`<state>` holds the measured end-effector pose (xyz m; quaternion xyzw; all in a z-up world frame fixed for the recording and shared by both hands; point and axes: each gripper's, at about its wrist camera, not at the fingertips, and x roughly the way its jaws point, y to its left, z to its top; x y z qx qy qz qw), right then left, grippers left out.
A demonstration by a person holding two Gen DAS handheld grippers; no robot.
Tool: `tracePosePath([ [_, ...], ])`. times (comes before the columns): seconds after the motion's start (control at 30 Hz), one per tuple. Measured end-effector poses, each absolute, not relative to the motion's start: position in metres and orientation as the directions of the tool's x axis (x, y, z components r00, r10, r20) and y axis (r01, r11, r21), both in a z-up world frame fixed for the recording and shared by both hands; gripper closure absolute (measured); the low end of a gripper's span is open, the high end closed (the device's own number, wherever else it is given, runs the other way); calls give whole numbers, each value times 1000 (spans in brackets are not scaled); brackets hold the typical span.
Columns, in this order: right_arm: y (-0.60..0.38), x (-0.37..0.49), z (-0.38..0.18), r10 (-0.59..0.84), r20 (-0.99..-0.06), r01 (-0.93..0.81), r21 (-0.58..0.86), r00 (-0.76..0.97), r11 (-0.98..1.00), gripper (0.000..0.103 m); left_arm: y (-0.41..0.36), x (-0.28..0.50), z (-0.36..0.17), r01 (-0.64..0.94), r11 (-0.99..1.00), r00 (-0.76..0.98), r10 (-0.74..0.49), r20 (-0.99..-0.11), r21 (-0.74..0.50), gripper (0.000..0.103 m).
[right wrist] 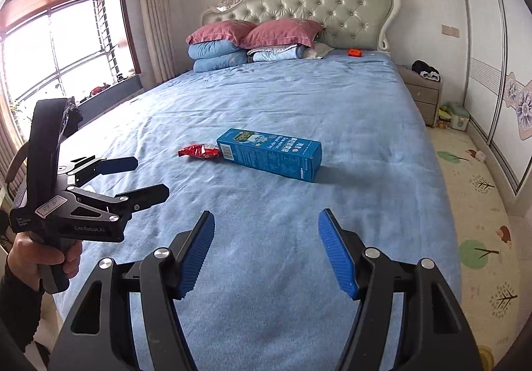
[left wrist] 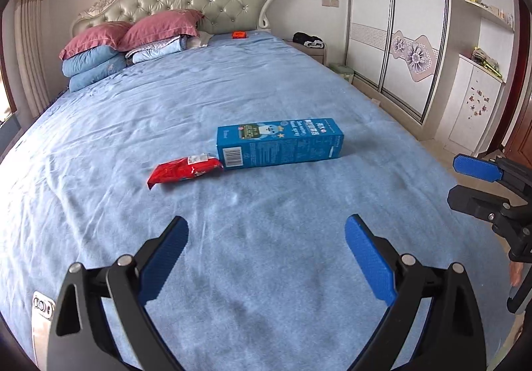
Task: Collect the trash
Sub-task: 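Move both open tools back over the red wrapper and blue carton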
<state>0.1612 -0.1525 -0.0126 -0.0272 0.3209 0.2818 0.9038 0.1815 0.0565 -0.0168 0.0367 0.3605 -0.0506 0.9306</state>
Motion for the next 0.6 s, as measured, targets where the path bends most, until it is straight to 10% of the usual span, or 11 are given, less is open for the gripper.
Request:
tracePosePath([
  [0.6,-82,257,-48,428,-712,-618,-11,557,786,36,127,302,-70,239,961,641,-48,-766,140,11],
])
